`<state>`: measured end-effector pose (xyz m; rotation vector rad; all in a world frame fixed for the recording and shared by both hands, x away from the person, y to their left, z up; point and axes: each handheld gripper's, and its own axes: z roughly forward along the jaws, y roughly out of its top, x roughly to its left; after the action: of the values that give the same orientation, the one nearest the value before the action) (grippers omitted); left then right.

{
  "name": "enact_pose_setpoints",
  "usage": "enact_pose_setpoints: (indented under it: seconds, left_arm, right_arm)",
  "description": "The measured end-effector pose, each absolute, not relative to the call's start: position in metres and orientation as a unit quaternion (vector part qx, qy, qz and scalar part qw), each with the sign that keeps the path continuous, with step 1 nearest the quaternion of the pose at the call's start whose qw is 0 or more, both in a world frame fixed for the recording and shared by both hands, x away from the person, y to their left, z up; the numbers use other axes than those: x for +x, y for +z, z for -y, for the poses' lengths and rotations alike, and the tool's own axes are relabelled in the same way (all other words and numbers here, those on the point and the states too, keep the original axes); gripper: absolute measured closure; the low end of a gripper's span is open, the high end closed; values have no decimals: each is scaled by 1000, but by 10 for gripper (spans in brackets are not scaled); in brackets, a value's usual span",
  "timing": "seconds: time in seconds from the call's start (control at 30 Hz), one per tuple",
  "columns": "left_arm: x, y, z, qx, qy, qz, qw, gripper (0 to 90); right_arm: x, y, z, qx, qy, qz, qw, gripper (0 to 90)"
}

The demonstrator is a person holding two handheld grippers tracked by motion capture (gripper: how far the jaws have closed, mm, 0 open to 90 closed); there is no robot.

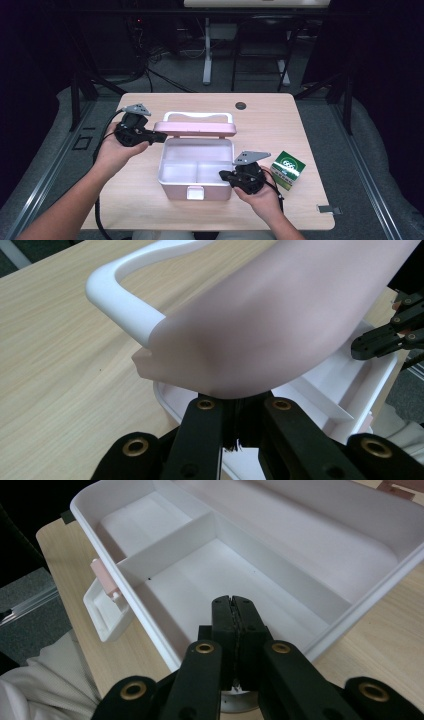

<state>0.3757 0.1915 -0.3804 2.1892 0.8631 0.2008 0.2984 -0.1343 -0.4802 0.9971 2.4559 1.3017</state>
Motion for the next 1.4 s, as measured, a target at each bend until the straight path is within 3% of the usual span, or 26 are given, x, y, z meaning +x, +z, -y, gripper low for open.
enact_pose_setpoints:
  seconds: [1.4]
  left_arm:
    - [405,-392,-191,861,90,-370,337,890]
  right_arm:
    - [297,-484,131,329,430,-834,102,889]
